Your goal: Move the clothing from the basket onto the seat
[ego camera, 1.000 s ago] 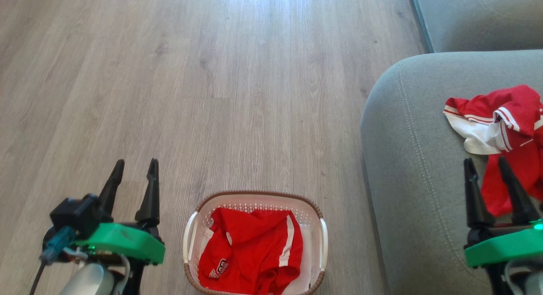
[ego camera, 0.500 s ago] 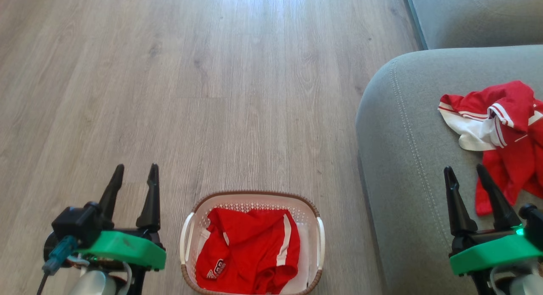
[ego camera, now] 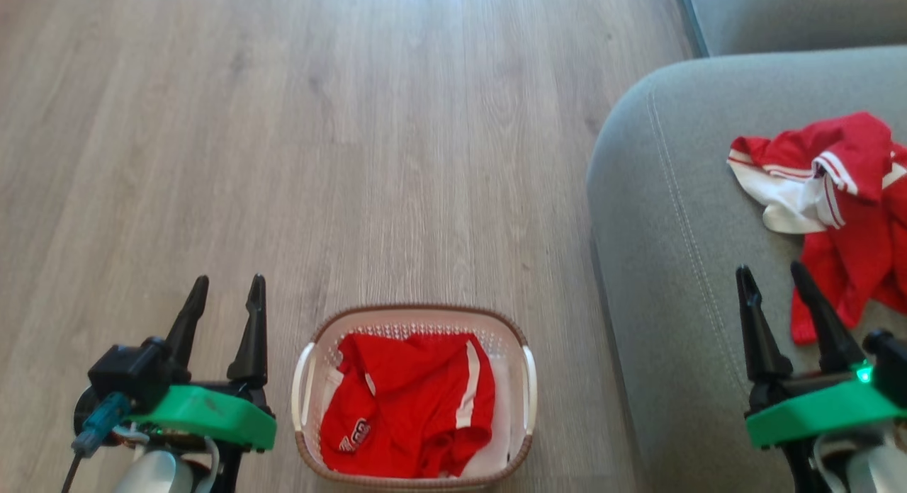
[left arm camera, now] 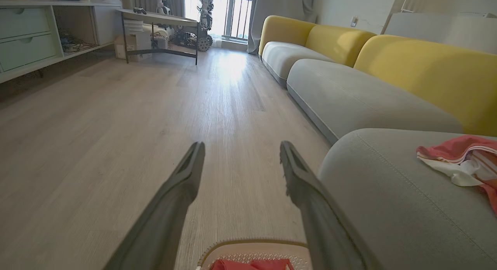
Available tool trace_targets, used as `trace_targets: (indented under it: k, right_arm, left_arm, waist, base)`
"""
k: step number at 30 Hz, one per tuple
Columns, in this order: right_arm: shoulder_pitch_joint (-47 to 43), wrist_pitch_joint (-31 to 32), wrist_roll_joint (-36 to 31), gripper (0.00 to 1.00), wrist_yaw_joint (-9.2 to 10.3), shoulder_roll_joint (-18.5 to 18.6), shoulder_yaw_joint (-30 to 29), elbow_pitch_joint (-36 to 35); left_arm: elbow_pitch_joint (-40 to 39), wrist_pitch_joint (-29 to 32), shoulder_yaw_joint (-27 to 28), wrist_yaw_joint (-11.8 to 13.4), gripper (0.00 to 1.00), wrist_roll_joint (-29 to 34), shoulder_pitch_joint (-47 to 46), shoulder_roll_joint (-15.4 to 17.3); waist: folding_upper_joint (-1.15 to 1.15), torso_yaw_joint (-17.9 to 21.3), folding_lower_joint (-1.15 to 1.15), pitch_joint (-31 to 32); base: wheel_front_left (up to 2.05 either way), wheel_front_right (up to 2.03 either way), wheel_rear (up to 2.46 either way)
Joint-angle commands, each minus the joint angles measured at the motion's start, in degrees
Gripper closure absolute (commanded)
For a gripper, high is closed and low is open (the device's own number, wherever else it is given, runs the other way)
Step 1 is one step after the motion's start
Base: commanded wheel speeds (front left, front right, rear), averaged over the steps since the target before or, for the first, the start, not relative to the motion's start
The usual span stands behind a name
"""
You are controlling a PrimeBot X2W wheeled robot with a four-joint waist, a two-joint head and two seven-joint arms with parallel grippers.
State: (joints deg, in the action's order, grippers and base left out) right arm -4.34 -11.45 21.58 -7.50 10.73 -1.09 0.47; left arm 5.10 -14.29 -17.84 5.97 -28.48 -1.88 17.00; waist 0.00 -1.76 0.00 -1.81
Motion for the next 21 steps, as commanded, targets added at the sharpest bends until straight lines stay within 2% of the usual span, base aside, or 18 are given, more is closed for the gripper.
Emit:
trace_targets:
  k: [1, 8, 15, 18, 21]
  right_arm:
    - [3.5, -0.4, -0.5, 0.0, 0.01, 0.4, 1.5, -2.4]
    - [7.4, -0.6, -0.5, 0.0, 0.01, 0.0, 2.3, -2.9]
    - [11.2, -1.6, -0.6, 0.0, 0.01, -0.6, 3.5, -3.8]
    - [12.8, -2.2, 2.2, 0.0, 0.01, -2.1, 3.7, -4.7]
    - [14.3, -2.5, 3.2, 0.0, 0.01, -2.1, 4.4, -5.9]
  left_arm:
    - [-1.0, -0.7, 2.6, -0.4, 0.0, 0.5, -3.3, 0.5]
    - [1.2, -0.7, 1.7, -1.6, 0.0, 0.5, -7.3, -0.3]
    - [6.8, -0.7, 1.2, -3.6, 0.0, 0.2, -11.9, -0.4]
    - [9.9, -0.5, 0.4, -4.8, 0.0, 0.3, -14.3, -0.4]
    - [13.5, -0.1, -0.4, -6.1, 0.0, 0.5, -16.9, -0.4]
  waist:
    - [0.0, 0.8, 0.0, -1.6]
    - [0.0, 3.0, 0.0, -7.3]
    - [0.0, 5.7, 0.0, -13.1]
    - [0.0, 6.7, 0.0, -15.8]
    - [0.0, 7.6, 0.0, -18.8]
  base:
    - [0.0, 0.0, 0.0]
    - [0.0, 0.0, 0.0]
    - [0.0, 0.0, 0.0]
    - [0.0, 0.0, 0.0]
    - [0.0, 0.0, 0.0]
